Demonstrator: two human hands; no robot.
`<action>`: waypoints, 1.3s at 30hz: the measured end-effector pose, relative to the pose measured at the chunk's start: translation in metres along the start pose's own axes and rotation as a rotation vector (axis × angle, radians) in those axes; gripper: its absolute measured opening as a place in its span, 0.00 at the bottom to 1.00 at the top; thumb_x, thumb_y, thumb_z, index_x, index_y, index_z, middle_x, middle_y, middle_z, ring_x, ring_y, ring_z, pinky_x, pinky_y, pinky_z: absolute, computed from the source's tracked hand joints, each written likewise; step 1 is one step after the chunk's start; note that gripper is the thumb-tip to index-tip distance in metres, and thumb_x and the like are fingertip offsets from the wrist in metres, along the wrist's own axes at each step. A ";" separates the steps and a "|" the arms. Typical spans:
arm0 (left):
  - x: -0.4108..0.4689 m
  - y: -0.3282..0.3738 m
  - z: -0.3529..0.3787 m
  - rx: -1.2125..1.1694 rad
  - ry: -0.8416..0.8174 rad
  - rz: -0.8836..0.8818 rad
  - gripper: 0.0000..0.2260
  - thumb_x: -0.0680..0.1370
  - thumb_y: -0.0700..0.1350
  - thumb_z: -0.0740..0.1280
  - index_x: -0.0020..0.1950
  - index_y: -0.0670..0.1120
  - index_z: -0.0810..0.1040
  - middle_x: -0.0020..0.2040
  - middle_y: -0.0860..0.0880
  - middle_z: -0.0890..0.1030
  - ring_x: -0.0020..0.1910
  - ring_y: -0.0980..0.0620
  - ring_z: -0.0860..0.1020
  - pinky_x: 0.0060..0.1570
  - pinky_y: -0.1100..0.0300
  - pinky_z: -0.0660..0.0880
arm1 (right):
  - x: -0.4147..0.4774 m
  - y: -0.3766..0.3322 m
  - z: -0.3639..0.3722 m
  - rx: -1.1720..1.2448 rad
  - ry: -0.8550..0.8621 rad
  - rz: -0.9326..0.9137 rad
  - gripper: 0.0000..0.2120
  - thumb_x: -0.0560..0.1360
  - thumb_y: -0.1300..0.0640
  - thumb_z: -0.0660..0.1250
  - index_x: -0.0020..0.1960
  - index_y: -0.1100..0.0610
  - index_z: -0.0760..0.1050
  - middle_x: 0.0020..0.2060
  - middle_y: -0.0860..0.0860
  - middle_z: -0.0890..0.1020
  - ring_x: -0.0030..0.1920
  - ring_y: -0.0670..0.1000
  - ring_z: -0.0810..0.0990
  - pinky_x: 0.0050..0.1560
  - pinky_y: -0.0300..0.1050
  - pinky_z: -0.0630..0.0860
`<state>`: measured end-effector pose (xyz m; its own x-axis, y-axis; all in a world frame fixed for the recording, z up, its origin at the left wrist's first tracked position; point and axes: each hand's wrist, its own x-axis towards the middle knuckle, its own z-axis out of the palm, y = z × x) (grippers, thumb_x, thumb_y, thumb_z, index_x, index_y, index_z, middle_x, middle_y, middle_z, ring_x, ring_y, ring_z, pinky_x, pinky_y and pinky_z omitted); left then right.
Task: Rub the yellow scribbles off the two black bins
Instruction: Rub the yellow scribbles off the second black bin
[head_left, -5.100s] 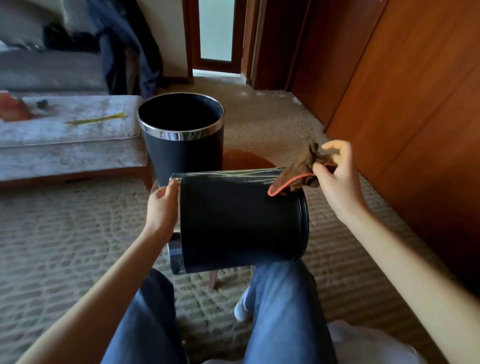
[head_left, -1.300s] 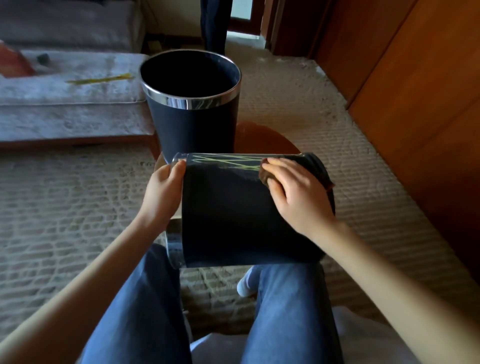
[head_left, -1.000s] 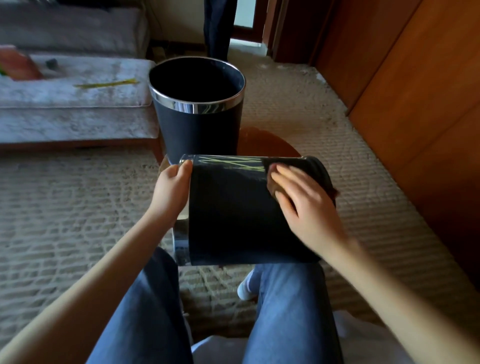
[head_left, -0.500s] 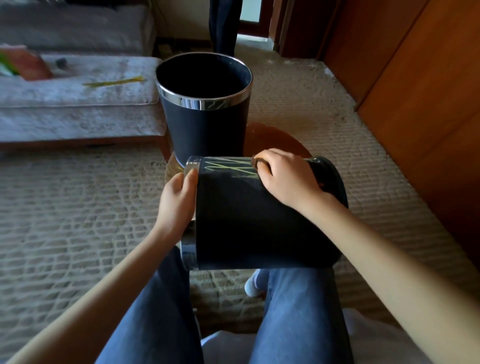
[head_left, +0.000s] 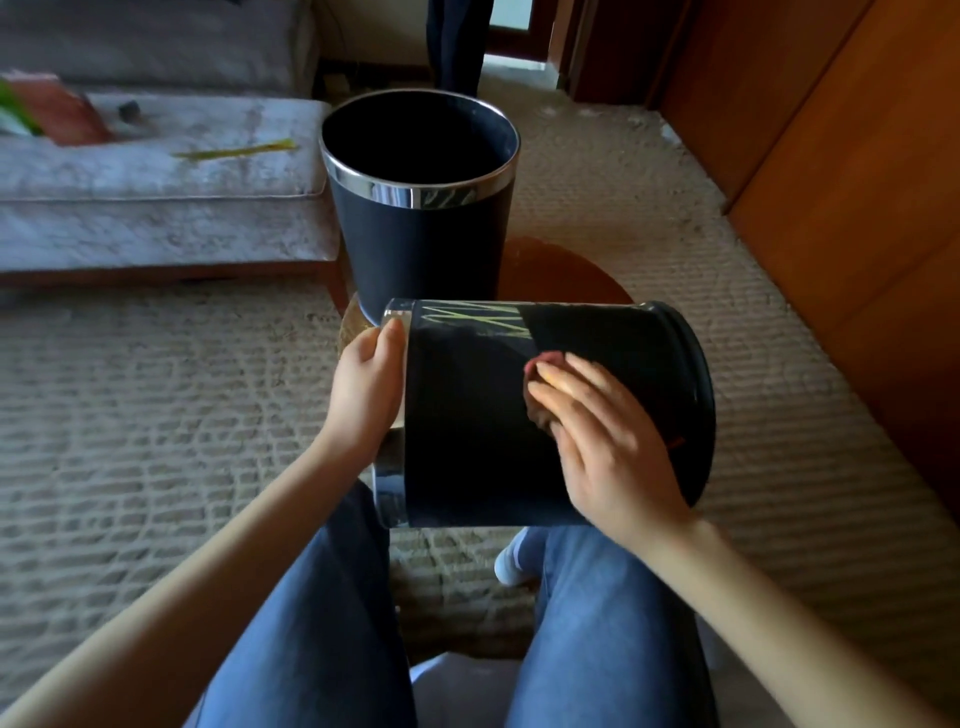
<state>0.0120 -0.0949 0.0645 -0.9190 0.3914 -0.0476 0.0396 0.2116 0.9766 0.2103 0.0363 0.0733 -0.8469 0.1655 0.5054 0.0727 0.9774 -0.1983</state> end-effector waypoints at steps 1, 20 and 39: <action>-0.005 -0.002 -0.001 -0.005 0.005 0.003 0.17 0.83 0.53 0.59 0.37 0.47 0.71 0.32 0.53 0.73 0.33 0.57 0.70 0.38 0.56 0.69 | 0.016 -0.002 0.000 0.025 -0.022 0.017 0.15 0.78 0.66 0.61 0.64 0.65 0.78 0.64 0.57 0.79 0.68 0.57 0.74 0.72 0.54 0.68; -0.010 0.000 -0.002 -0.029 -0.016 0.022 0.18 0.84 0.51 0.58 0.35 0.50 0.73 0.30 0.56 0.76 0.33 0.59 0.73 0.41 0.56 0.72 | -0.011 -0.021 0.012 -0.028 -0.033 -0.107 0.23 0.76 0.71 0.67 0.70 0.64 0.72 0.69 0.56 0.75 0.72 0.57 0.70 0.71 0.57 0.68; -0.025 -0.002 -0.006 -0.068 -0.021 0.060 0.17 0.85 0.48 0.55 0.40 0.48 0.77 0.36 0.54 0.79 0.38 0.58 0.75 0.46 0.55 0.73 | 0.002 -0.057 0.023 -0.084 -0.096 -0.187 0.18 0.82 0.67 0.54 0.68 0.62 0.76 0.69 0.58 0.75 0.72 0.60 0.69 0.71 0.57 0.67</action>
<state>0.0327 -0.1109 0.0646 -0.9074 0.4201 0.0083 0.0672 0.1255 0.9898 0.1926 -0.0221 0.0665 -0.8955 -0.0293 0.4441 -0.0502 0.9981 -0.0354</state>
